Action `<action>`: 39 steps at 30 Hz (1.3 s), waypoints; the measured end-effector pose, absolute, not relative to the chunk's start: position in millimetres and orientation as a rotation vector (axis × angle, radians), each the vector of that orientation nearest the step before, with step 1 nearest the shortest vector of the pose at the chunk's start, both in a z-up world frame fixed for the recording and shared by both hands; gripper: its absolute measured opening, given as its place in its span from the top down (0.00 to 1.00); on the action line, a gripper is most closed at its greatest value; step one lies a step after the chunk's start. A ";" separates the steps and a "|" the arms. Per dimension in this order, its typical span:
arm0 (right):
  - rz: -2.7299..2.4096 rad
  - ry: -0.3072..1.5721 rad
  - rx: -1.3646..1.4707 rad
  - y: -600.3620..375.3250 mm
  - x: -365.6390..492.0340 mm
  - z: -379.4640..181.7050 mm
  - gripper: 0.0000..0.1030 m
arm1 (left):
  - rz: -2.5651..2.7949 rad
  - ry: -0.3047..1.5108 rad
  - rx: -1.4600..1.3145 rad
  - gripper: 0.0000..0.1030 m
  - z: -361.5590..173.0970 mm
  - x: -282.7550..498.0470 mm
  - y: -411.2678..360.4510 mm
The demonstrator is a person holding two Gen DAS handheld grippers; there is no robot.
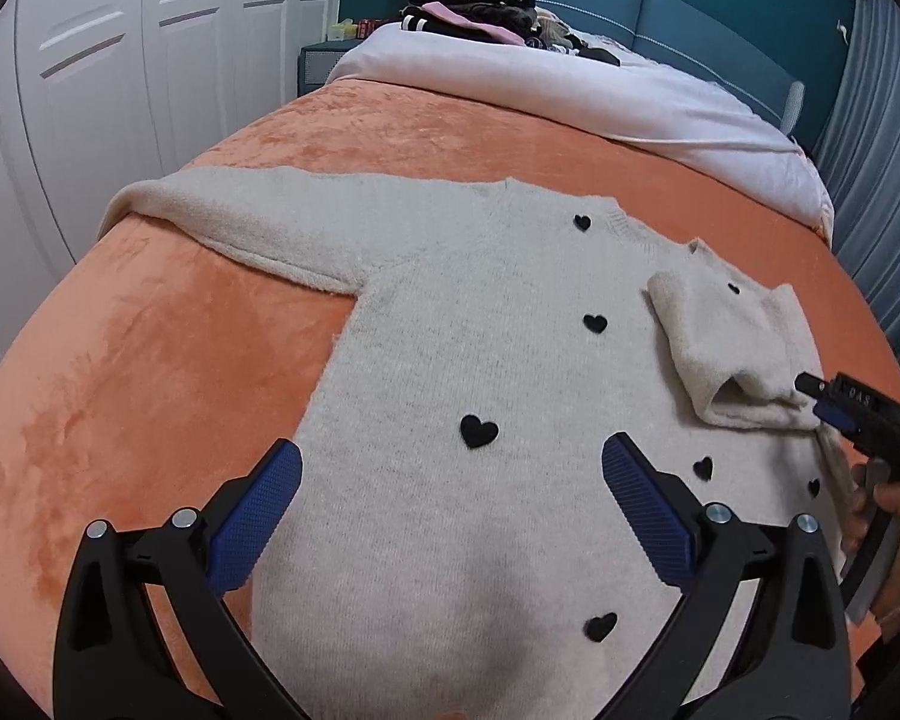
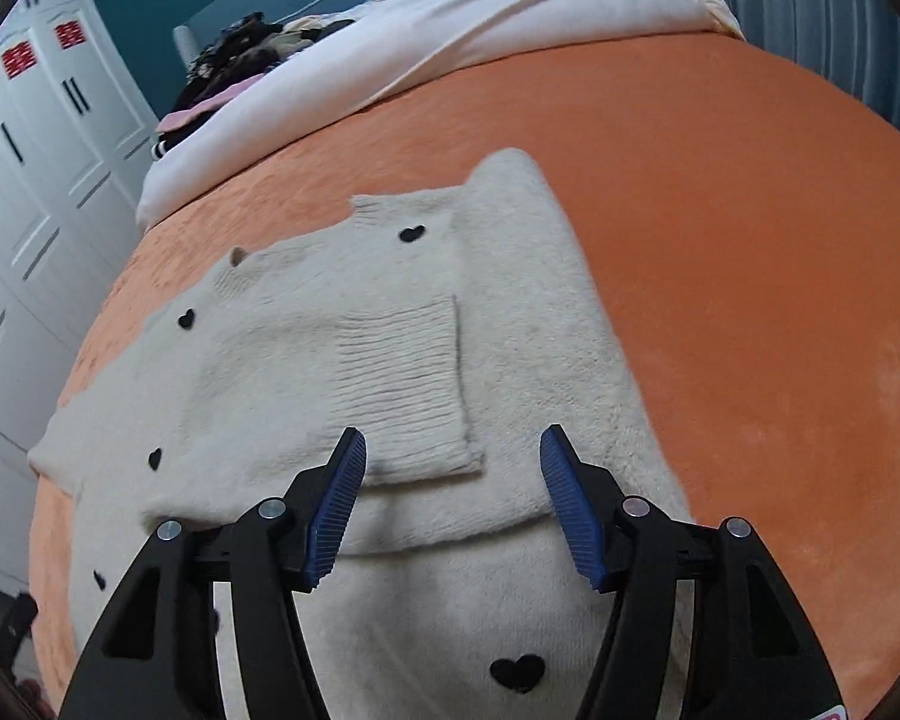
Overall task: Fold small clothes
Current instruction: 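Lay the held sleeve across the sweater body and open the right tool, then grasp the sweater's side edge with the right tool and fold it inward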
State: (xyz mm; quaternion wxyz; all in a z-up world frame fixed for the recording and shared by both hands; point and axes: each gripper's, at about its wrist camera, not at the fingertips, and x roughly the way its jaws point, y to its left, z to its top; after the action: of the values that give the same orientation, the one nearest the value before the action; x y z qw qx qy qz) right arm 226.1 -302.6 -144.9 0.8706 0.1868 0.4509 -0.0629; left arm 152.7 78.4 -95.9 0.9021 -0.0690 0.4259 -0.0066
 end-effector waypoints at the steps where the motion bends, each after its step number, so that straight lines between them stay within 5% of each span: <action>1: -0.133 0.951 0.382 -297.2 230.5 -149.7 0.41 | -0.011 0.890 -0.122 0.05 -97.2 151.4 76.0; 5: -0.119 0.957 0.375 -287.2 240.2 -155.1 0.43 | 0.020 0.925 -0.084 0.05 -100.3 149.5 72.8; 7: -0.109 0.959 0.385 -282.7 245.3 -151.6 0.81 | 0.035 0.927 -0.093 0.05 -100.3 149.5 74.8; 10: -0.061 0.903 0.442 -277.3 254.5 -132.2 0.93 | 0.045 0.927 -0.091 0.05 -99.8 150.6 74.9; 18: 0.217 0.675 0.394 -184.2 277.6 -25.8 0.93 | 0.056 0.933 -0.073 0.05 -100.8 151.4 73.0; 22: 0.422 0.762 0.262 -99.4 297.8 -38.8 0.76 | 0.062 0.937 -0.065 0.05 -100.4 150.5 73.2; 24: 0.417 0.777 0.170 -80.5 290.0 -43.9 0.76 | 0.063 0.936 -0.068 0.05 -98.9 150.1 74.3; 26: 0.379 0.728 0.181 -96.3 271.7 -40.8 0.76 | 0.053 0.933 -0.074 0.05 -97.5 150.3 77.5; 29: 0.160 0.721 0.199 -167.2 238.5 -53.6 0.56 | 0.022 0.917 -0.092 0.05 -95.5 156.1 81.7; 34: -0.213 0.859 0.303 -303.3 208.8 -110.1 0.52 | -0.057 0.906 -0.241 0.05 -100.9 195.2 81.1; 39: -0.213 0.941 0.323 -330.8 239.7 -141.9 0.52 | -0.045 0.975 -0.386 0.05 -135.9 247.1 73.8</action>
State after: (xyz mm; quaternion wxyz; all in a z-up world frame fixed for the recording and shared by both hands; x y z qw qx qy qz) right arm 239.7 -330.8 -141.9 0.8734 0.1548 0.4504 -0.1020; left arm 247.1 73.8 -135.9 0.8653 -0.1845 0.4655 -0.0216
